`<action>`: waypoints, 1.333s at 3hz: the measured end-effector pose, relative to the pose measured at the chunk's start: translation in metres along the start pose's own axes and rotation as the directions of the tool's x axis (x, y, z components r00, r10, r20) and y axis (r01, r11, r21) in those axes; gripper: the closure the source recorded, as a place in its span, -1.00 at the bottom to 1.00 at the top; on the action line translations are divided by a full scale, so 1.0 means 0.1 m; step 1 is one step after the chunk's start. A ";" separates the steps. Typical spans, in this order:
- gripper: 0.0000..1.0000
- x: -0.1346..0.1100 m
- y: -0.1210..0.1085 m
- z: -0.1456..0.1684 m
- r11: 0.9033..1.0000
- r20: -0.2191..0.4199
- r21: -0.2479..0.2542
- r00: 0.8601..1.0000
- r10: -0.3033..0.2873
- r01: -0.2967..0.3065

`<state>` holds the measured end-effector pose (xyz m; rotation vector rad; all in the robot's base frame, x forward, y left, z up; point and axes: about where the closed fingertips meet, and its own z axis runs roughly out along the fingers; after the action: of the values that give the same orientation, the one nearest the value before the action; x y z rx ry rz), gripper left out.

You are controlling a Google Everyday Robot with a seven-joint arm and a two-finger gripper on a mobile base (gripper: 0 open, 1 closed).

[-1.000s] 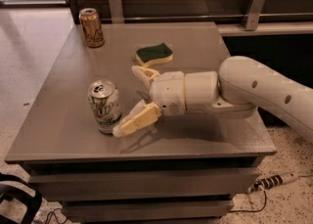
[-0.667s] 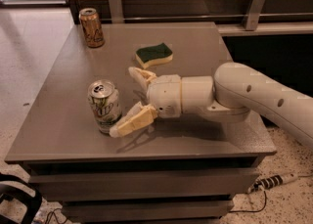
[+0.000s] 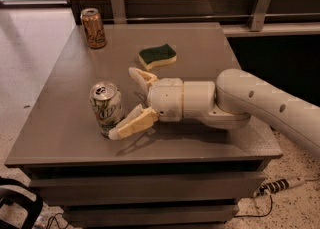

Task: Knock 7up can over

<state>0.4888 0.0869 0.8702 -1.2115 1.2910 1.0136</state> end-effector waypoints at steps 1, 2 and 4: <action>-0.65 0.02 0.01 0.05 1.000 0.015 -0.008 1.000 0.002 -0.002; -0.16 0.04 0.05 0.12 1.000 0.022 -0.026 1.000 0.002 -0.002; 0.76 0.04 0.09 0.17 0.999 0.027 -0.039 1.000 0.001 0.000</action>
Offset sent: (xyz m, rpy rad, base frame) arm -0.0046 0.0176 -0.0105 0.0273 0.0061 0.0438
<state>0.4828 0.1040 0.8638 -1.2228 1.2558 1.0571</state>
